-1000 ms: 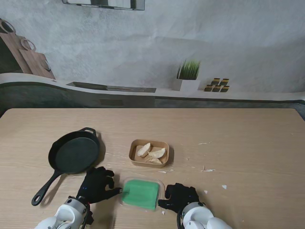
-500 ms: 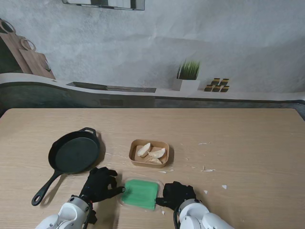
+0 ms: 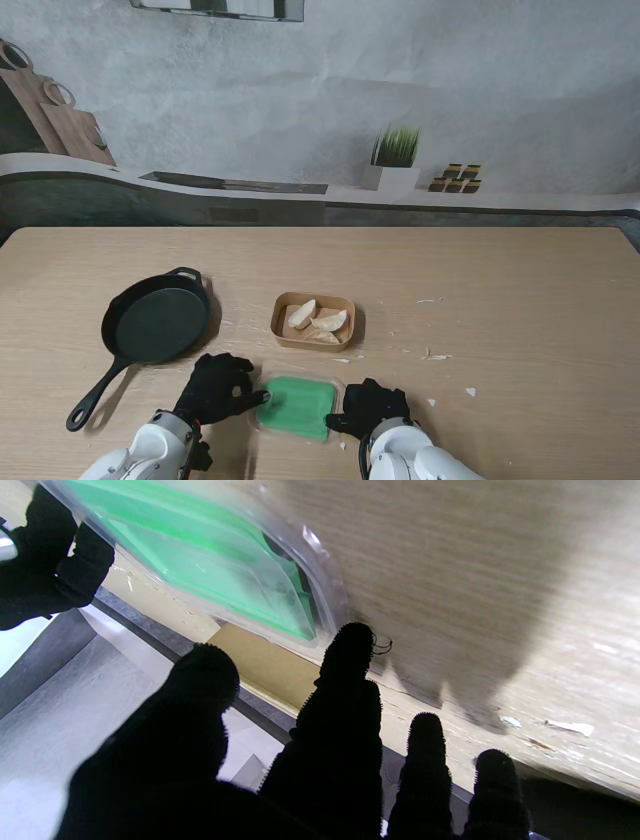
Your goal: Load dumplings into a food container
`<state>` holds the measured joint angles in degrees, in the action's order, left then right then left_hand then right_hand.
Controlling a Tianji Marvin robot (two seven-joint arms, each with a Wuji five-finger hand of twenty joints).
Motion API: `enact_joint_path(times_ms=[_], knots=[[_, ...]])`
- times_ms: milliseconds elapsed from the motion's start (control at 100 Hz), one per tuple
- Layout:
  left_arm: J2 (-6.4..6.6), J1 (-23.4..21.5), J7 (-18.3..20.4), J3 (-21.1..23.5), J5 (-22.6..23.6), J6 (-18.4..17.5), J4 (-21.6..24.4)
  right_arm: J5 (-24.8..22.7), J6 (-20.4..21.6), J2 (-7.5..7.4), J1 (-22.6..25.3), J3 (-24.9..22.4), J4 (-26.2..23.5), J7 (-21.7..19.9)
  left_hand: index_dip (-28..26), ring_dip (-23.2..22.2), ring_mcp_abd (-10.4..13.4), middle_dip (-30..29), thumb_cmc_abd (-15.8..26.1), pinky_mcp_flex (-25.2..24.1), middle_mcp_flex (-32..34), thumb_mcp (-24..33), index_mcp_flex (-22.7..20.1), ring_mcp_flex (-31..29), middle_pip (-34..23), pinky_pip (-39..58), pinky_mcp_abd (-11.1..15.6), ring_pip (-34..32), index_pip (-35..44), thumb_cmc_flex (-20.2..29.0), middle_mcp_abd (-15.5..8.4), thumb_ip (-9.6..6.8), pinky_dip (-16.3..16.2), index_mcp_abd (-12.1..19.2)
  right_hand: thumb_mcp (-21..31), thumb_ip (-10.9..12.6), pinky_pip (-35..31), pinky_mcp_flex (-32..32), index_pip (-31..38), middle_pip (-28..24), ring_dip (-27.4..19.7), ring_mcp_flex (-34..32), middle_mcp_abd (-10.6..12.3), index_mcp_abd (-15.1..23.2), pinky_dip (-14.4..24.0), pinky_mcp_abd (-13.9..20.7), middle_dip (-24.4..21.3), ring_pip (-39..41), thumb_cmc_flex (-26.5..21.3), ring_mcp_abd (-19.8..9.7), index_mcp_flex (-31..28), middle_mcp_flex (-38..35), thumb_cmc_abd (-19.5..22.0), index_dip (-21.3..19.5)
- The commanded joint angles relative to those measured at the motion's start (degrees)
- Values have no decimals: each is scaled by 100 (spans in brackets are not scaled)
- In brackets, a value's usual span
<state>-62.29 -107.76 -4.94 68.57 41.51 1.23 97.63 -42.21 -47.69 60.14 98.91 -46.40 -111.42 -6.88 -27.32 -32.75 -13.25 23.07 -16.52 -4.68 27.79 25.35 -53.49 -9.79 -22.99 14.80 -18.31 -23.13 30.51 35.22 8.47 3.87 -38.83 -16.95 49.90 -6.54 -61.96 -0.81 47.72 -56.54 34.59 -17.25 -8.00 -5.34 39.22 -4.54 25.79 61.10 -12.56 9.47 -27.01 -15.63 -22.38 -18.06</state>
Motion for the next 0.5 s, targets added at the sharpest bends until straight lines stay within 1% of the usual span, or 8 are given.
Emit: enact_joint_path(times_ms=[0,80,150,190,250,370,430,490], knots=[[-7,-75,189,-72,1,53,-157,64,-79,62,7,79,154,-93,314,-81,91,25,-4,25,-121,129,-356,198,-76,-344,-16,-19,-513,81,127,-127,-239,31,108,-72,72,-190,-227,155,-553,528,161,-157,23,299,-107,-1106,48,-165,-109,349,30,118],[-9,-79,188,-68,-13,54,-157,117,-208,67,-90,166,204,-75,326,-84,98,26,-17,17,-120,146,-351,196,-79,-343,-16,-22,-537,91,124,-128,-275,8,122,-74,124,-246,-268,262,-628,684,232,-292,33,359,-166,-1253,63,-258,-98,542,26,139],[-14,-80,172,-65,-34,33,-162,285,-300,99,-130,190,224,-19,340,-87,105,28,-28,15,-122,177,-352,189,-81,-344,-18,-28,-561,121,122,-132,-295,1,144,-79,302,-304,-294,328,-713,785,283,-382,0,421,-221,-1396,40,-315,-183,643,17,161],[-18,-79,161,-68,-55,23,-167,427,-345,139,-127,181,225,58,346,-88,102,28,-31,17,-127,191,-352,191,-82,-346,-16,-28,-571,133,116,-132,-304,6,173,-77,412,-336,-297,357,-745,861,301,-386,-20,440,-244,-1453,-2,-358,-248,663,5,167],[-21,-79,162,-72,-93,19,-168,667,-355,244,-70,126,220,270,354,-89,104,28,-46,23,-127,236,-357,188,-83,-349,-15,-31,-585,174,111,-134,-319,0,270,-94,719,-338,-289,505,-806,926,343,-371,-20,477,-326,-1534,-122,-419,-326,645,-65,166],[-21,-77,178,-78,-117,25,-178,1128,-352,434,68,-21,140,601,375,-90,115,28,-33,25,-145,292,-323,188,-83,-357,-8,-35,-627,212,113,-131,-335,-10,414,-102,986,-382,-280,583,-839,947,354,-209,17,507,-359,-1578,-297,-448,-362,642,-176,160],[-21,-78,182,-76,-125,32,-183,1274,-346,510,129,-74,88,742,385,-93,110,29,-32,25,-153,330,-316,183,-87,-361,-10,-41,-644,249,109,-131,-342,-5,501,-122,1053,-376,-213,478,-858,905,265,-185,115,474,-312,-1604,-395,-417,-316,642,-242,123],[-20,-80,185,-72,-117,40,-187,1351,-346,547,171,-104,34,808,393,-92,103,30,-47,25,-156,355,-316,190,-89,-367,-13,-40,-657,259,116,-124,-349,-13,545,-134,1094,-359,-10,433,-871,791,209,99,260,440,-298,-1628,-450,-360,-117,517,-288,7]])
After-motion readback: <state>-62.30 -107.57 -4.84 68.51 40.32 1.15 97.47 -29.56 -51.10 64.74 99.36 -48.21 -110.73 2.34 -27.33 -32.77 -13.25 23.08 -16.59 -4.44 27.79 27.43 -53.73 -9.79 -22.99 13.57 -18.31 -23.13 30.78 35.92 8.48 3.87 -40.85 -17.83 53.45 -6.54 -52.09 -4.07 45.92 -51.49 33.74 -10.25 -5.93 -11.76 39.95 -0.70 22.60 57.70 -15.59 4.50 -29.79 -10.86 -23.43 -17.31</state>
